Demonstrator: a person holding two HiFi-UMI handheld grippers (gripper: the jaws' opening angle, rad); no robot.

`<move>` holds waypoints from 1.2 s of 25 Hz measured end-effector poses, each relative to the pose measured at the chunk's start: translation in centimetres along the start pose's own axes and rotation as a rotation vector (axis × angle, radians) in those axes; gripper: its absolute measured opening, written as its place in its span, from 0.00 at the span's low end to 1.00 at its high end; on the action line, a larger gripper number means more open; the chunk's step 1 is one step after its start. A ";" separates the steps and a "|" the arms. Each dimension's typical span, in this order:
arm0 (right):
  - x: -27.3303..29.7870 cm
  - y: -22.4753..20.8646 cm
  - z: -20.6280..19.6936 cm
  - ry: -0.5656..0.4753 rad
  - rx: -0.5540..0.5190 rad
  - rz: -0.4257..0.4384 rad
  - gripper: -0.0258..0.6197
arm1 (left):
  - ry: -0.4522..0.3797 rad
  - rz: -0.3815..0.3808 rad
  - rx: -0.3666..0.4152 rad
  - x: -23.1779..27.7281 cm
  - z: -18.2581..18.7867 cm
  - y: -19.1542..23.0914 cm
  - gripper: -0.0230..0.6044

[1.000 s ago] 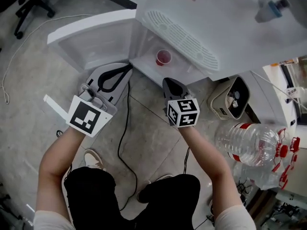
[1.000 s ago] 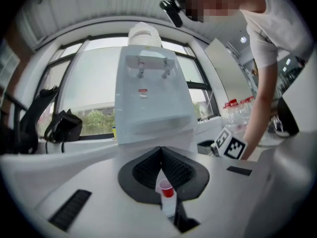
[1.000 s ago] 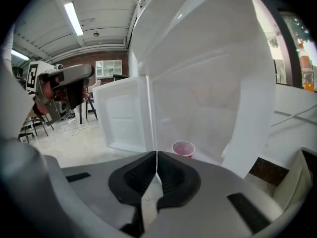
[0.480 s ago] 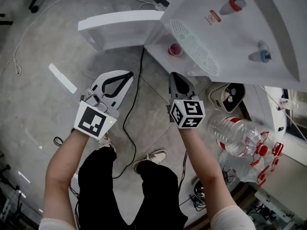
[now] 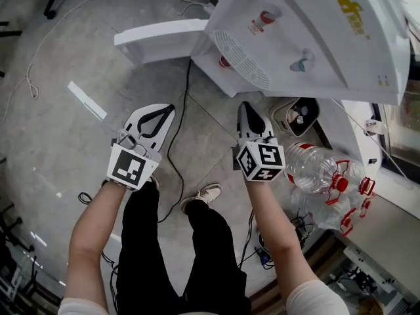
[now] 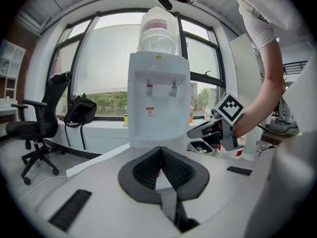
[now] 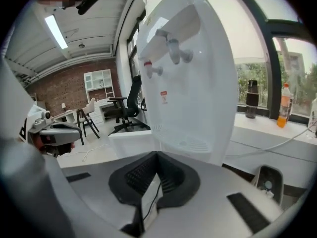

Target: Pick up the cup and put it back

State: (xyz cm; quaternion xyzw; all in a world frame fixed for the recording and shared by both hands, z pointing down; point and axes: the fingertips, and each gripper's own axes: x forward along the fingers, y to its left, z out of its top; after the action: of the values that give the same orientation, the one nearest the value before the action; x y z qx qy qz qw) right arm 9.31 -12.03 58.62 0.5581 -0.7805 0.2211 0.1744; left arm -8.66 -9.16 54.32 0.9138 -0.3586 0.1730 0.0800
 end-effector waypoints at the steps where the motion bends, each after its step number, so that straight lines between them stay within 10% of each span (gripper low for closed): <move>1: -1.1 0.0 0.7 0.002 0.010 -0.007 0.07 | -0.001 -0.002 -0.008 -0.4 1.1 -0.4 0.07; 17: -20.4 -2.1 16.7 -0.111 0.177 -0.236 0.07 | -0.003 -0.031 -0.031 -7.5 19.8 -4.2 0.07; 30: -32.5 0.2 30.6 -0.244 0.119 -0.144 0.07 | -0.088 0.010 0.004 -13.8 36.1 -7.1 0.07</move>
State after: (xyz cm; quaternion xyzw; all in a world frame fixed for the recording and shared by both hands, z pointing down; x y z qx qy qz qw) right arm 18.58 -2.68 15.92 0.6445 -0.7395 0.1847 0.0603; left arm -3.89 -5.10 15.52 0.9190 -0.3658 0.1335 0.0615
